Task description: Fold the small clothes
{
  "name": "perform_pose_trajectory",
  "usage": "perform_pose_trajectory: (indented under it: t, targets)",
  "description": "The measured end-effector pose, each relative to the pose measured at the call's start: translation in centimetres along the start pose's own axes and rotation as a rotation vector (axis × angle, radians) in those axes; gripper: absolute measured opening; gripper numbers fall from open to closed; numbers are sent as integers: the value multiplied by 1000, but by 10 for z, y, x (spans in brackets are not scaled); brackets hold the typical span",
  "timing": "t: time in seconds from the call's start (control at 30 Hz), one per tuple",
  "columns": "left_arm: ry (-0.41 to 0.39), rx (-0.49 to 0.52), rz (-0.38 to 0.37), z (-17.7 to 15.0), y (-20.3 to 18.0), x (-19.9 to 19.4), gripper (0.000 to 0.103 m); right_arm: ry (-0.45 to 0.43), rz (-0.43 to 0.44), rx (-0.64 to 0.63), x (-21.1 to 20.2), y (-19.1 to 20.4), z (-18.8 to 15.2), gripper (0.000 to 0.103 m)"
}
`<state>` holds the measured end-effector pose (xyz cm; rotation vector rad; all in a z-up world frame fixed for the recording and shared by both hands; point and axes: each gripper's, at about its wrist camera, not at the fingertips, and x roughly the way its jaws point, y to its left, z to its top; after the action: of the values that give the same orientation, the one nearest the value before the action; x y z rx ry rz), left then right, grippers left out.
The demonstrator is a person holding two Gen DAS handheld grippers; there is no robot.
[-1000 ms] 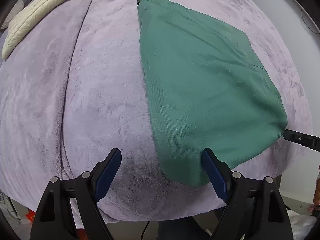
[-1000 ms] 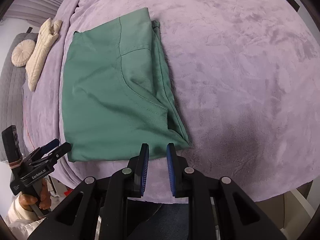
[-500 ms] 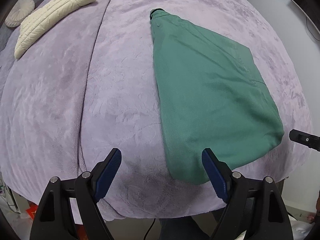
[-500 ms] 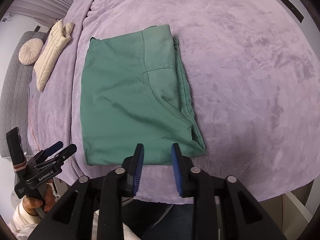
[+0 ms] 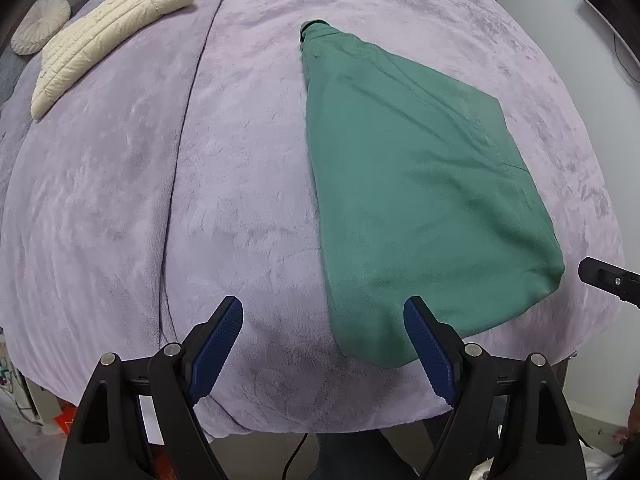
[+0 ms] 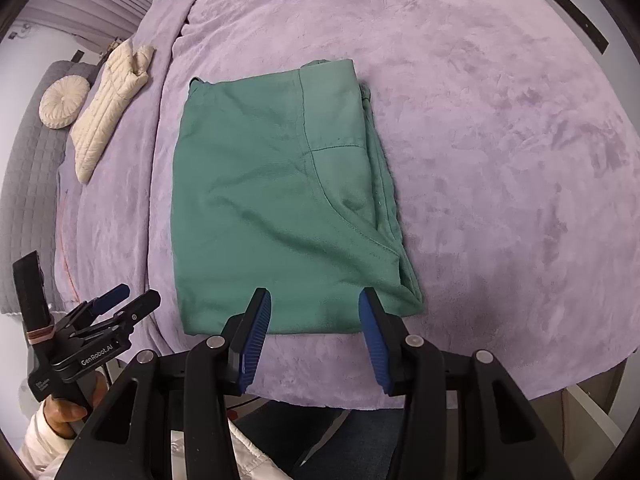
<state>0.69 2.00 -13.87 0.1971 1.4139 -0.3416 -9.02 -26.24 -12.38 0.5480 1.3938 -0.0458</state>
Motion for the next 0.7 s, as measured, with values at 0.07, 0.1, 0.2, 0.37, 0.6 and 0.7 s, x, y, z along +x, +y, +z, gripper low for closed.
perform_pose_trajectory:
  t: [0.07, 0.1, 0.2, 0.37, 0.6, 0.7]
  targets:
    - [17, -3, -3, -2, 0, 4, 84, 10, -12, -4, 3, 2, -1, 50]
    - [26, -2, -3, -3, -1, 6, 84, 13, -19, -6, 5, 2, -1, 50]
    - [57, 9, 12, -5, -2, 17, 84, 27, -70, -20, 15, 2, 1, 50]
    - [104, -2, 25, -10, 0, 40, 84, 111, -171, 27, 59, -22, 3, 50]
    - [91, 7, 43, -9, 2, 33, 84, 132, -191, 87, 68, -46, -1, 59]
    - [64, 1, 52, -8, 2, 26, 84, 110, -163, 73, 49, -41, -1, 59]
